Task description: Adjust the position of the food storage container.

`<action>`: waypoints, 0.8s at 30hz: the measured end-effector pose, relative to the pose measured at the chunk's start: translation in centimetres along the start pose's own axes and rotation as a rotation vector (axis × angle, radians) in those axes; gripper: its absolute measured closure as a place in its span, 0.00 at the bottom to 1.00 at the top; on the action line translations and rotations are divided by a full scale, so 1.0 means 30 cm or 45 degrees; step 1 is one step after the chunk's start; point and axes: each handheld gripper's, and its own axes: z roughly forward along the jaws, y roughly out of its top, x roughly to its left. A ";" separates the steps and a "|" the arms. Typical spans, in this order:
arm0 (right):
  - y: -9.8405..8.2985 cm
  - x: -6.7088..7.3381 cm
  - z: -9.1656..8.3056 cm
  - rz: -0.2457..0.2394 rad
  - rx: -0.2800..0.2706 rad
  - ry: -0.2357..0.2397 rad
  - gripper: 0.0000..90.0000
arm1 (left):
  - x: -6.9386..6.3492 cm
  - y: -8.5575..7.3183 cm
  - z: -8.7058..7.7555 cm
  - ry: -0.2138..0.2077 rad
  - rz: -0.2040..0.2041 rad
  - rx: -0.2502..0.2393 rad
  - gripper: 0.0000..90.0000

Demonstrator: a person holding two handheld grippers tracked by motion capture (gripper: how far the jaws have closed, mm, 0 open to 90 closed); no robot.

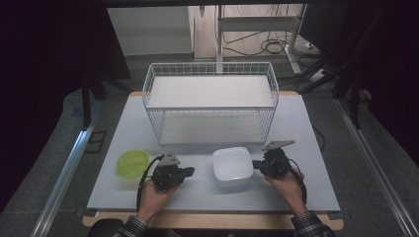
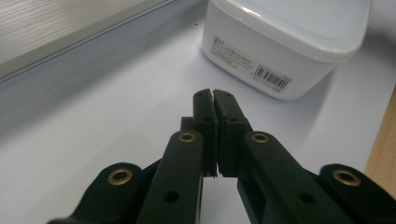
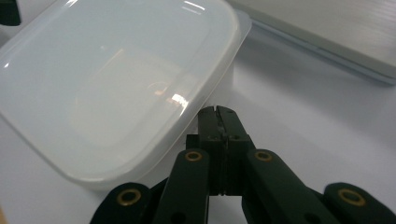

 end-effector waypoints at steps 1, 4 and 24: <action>-0.001 0.018 0.005 -0.004 0.004 0.014 0.99 | 0.001 0.000 0.000 0.003 0.000 0.003 0.99; 0.001 0.034 0.009 -0.018 0.007 0.026 0.99 | 0.006 0.001 0.004 0.005 -0.003 0.005 0.99; 0.011 0.144 0.057 -0.091 0.022 0.090 0.99 | -0.015 0.016 0.049 0.041 0.007 0.066 1.00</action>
